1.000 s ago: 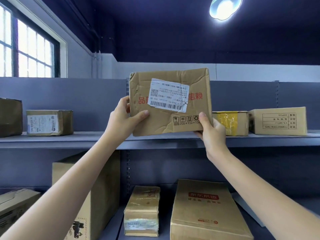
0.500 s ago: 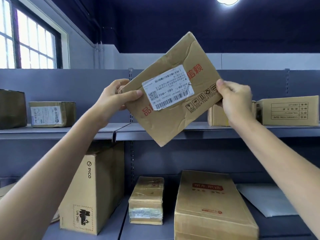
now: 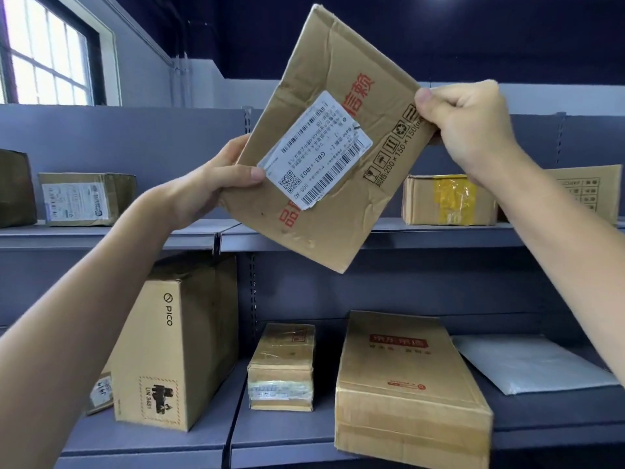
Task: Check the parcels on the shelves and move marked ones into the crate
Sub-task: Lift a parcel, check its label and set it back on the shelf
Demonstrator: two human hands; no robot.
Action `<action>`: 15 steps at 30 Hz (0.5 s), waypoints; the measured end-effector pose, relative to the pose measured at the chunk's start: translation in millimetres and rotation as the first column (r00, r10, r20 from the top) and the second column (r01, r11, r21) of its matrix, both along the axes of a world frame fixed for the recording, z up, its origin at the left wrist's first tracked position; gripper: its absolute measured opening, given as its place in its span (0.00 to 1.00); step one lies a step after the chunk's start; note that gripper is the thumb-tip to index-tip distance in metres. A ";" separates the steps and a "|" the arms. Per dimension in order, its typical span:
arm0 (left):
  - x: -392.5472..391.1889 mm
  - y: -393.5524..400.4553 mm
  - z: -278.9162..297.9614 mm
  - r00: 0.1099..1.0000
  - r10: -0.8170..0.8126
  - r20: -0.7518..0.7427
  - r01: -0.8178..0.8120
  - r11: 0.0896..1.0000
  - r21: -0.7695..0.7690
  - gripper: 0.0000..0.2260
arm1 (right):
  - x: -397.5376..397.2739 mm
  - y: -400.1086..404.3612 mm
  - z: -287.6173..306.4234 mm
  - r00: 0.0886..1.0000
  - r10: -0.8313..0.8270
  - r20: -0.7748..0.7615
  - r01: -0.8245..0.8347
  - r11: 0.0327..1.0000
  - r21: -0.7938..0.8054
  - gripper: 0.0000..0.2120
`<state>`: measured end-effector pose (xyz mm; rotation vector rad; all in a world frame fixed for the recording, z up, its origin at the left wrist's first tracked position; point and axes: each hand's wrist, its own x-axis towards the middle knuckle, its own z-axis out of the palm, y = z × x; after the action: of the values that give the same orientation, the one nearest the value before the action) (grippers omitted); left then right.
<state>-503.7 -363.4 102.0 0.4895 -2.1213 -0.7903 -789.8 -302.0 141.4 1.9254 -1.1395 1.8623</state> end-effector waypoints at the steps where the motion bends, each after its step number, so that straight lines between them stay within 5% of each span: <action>1: 0.4 0.7 -1.1 1.000 -0.012 -0.003 0.012 1.000 0.000 0.37 | 1.1 1.5 -0.1 1.000 0.008 -0.005 -0.008 1.000 -0.004 0.22; 4: 1.0 -1.8 -1.5 1.000 0.012 -0.021 -0.012 1.000 0.015 0.43 | 1.6 2.2 -1.8 1.000 0.022 0.017 -0.021 0.999 -0.029 0.21; 7: -6.1 -2.2 -5.7 0.989 0.043 -0.139 -0.039 0.999 0.031 0.34 | 5.8 0.4 -7.9 0.974 0.171 0.152 -0.170 0.985 -0.021 0.14; 11: -29.7 3.8 -20.1 0.899 0.148 -0.412 -0.114 0.988 0.106 0.17 | 14.8 -6.3 -21.8 0.753 0.516 0.408 -0.550 0.835 -0.040 0.31; 13: -39.5 5.4 -29.0 0.862 0.200 -0.466 -0.156 0.979 0.132 0.19 | 22.7 -7.8 -32.0 0.798 0.469 0.379 -0.530 0.845 0.069 0.27; 15: -45.3 4.5 -37.5 0.832 0.233 -0.504 -0.179 0.972 0.154 0.18 | 27.6 -10.9 -43.4 0.799 0.470 0.376 -0.559 0.811 0.174 0.40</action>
<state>-549.1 -358.9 64.5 0.4837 -1.5028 -0.8001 -762.2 -312.9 98.0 2.3426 -1.0718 2.4932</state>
